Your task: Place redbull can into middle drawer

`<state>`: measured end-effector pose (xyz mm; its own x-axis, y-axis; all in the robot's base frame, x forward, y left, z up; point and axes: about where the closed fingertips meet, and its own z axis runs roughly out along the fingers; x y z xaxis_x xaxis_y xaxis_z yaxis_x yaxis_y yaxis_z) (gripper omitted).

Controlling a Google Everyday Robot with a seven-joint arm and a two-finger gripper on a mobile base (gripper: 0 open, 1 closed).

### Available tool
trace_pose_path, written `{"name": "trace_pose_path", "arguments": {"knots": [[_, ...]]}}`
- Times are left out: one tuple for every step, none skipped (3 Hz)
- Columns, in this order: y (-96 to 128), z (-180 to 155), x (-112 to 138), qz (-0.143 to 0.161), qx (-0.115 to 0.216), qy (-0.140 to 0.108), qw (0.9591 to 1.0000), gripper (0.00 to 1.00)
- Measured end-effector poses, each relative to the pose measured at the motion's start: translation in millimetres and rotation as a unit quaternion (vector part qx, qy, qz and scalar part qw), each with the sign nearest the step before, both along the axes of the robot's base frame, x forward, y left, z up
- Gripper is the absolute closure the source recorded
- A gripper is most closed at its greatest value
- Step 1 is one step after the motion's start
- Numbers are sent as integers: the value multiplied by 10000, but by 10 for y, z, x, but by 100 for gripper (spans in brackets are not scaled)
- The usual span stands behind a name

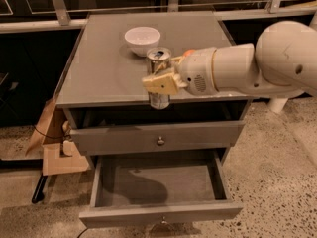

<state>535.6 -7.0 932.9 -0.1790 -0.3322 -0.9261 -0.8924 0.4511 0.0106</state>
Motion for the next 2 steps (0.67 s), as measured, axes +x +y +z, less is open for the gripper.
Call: {"name": "trace_pose_path", "arguments": {"knots": [[-31, -326, -272, -50, 256, 109, 9996, 100], [-86, -899, -498, 50, 599, 180, 9980, 100]]}}
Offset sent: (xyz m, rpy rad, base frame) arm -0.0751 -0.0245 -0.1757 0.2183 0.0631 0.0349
